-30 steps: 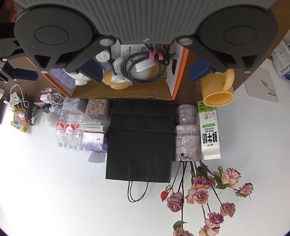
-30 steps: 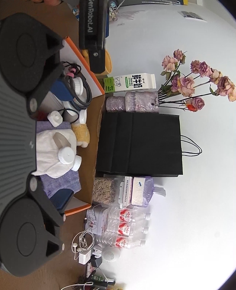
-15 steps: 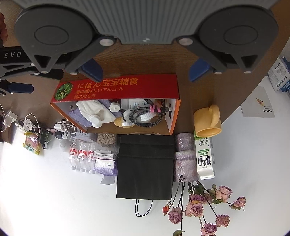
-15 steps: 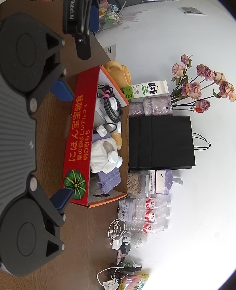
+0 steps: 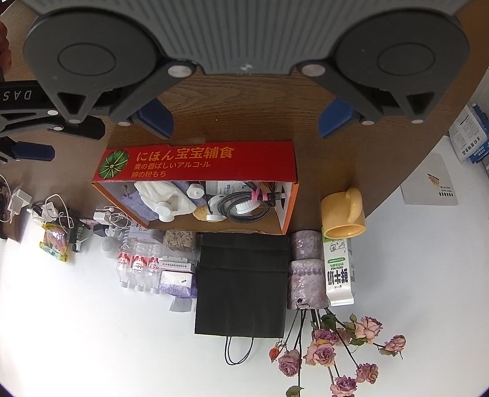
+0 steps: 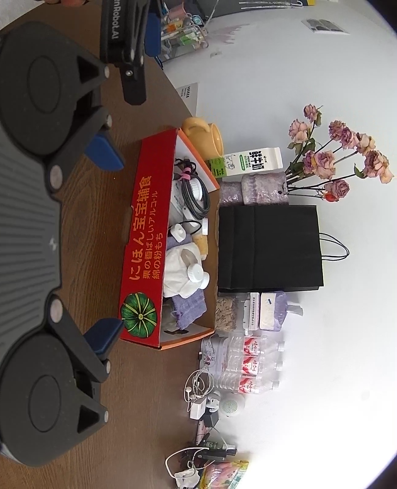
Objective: Organize objects
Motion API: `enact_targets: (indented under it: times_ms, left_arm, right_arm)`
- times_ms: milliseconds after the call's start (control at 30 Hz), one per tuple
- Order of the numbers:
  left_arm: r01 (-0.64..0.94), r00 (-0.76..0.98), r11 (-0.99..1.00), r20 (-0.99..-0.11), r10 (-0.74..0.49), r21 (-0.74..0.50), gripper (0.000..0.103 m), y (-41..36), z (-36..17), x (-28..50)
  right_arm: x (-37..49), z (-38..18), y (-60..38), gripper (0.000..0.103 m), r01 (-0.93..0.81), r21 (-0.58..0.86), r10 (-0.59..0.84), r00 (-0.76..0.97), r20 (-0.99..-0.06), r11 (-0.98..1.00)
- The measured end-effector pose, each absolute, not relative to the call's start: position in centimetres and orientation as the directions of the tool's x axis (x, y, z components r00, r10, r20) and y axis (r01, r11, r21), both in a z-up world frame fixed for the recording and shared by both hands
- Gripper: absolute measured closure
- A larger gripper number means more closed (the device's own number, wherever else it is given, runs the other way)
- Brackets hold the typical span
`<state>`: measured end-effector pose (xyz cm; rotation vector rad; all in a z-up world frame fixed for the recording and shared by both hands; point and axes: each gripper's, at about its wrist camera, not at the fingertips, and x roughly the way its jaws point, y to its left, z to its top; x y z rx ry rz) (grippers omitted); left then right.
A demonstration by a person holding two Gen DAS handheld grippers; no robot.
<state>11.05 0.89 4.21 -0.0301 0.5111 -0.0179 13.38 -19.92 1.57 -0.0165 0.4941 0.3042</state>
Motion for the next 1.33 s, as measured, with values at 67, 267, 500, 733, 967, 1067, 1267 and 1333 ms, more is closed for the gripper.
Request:
enact_targets:
  times_ms: [67,267,500,733,967,1067,1267,1333]
  left_arm:
    - [0.011,0.872,0.999,-0.488,-0.026,-0.034,0.0,0.88,4.23,11.04]
    - [0.012,0.872,0.999,-0.488,-0.026,-0.032,0.0,0.8,4.3,10.93]
    - [0.014,0.872,0.999,-0.488,-0.028,-0.033,0.0,0.73,4.32,10.89]
    - [0.016,0.872,0.999,-0.488,-0.03,-0.032,0.0,0.6,4.43,10.82]
    - [0.014,0.871,0.999,-0.49,-0.028,-0.031,0.0,0.5,4.42,10.76]
    - [0.015,0.87,0.999,-0.493,-0.027,-0.028,0.0,0.4,4.37,10.72]
    - [0.011,0.867,0.999,-0.498,-0.026,-0.031,0.0,0.37,4.19,10.66]
    - [0.009,0.866,1.0,-0.499,-0.022,-0.029,0.0,0.35,4.15,10.67]
  right_arm:
    - [13.24,1.65,-19.93,0.0,-0.291,0.058,0.283,0.837,-0.467,0.955]
    - [13.14,1.76,-19.95,0.0,-0.291,0.057,0.283,0.839,-0.465,0.955]
    - [13.13,1.73,-19.93,0.0,-0.291,0.057,0.283,0.839,-0.465,0.955]
    - [13.06,1.77,-19.88,0.0,-0.29,0.058,0.283,0.839,-0.464,0.955]
    - [13.02,1.81,-19.86,0.0,-0.29,0.057,0.283,0.839,-0.464,0.955]
    - [13.01,1.81,-19.85,0.0,-0.29,0.057,0.283,0.839,-0.464,0.955]
    - [13.0,1.79,-19.84,0.0,-0.291,0.057,0.283,0.839,-0.465,0.955]
    - [12.99,1.78,-19.84,0.0,-0.29,0.057,0.283,0.839,-0.465,0.955]
